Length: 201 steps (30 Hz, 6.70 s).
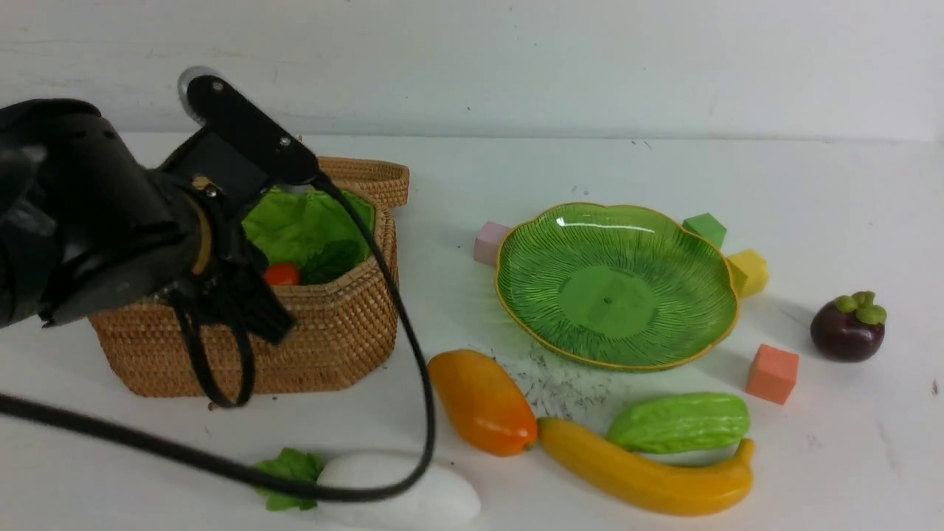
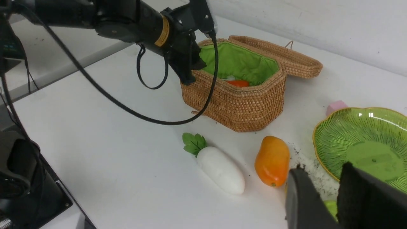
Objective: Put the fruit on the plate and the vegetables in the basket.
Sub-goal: Take a daikon with your left arm and place it on the basket on the left, then grab the mango with your left arm and place it on the right plate
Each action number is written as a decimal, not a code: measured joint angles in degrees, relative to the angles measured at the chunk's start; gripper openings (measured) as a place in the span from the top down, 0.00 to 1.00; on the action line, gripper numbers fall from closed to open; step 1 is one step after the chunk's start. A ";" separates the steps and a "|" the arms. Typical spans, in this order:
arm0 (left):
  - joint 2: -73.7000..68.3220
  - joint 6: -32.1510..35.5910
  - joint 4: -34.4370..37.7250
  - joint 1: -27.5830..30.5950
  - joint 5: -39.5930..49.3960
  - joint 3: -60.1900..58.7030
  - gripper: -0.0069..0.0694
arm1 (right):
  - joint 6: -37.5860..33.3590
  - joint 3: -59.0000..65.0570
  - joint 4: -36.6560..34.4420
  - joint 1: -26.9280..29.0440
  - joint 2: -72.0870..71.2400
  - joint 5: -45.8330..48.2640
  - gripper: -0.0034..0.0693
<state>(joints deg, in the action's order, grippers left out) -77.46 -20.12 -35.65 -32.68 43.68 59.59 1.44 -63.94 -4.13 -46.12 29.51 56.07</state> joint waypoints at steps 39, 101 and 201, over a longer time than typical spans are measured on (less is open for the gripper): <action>-22.16 48.78 26.29 -8.04 -6.81 0.59 0.22 | 1.70 0.00 0.21 0.00 0.00 10.89 0.67; -10.43 4.64 -28.16 4.90 -15.06 0.42 0.16 | 0.40 0.00 1.68 0.00 0.00 -4.15 0.65; -10.82 -1.88 34.36 -13.45 10.36 11.00 0.90 | 9.01 0.00 1.47 0.00 0.00 9.16 0.63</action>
<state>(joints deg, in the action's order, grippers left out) -88.27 -22.00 -1.29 -46.12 54.04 70.58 10.46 -63.94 -2.65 -46.12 29.51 65.24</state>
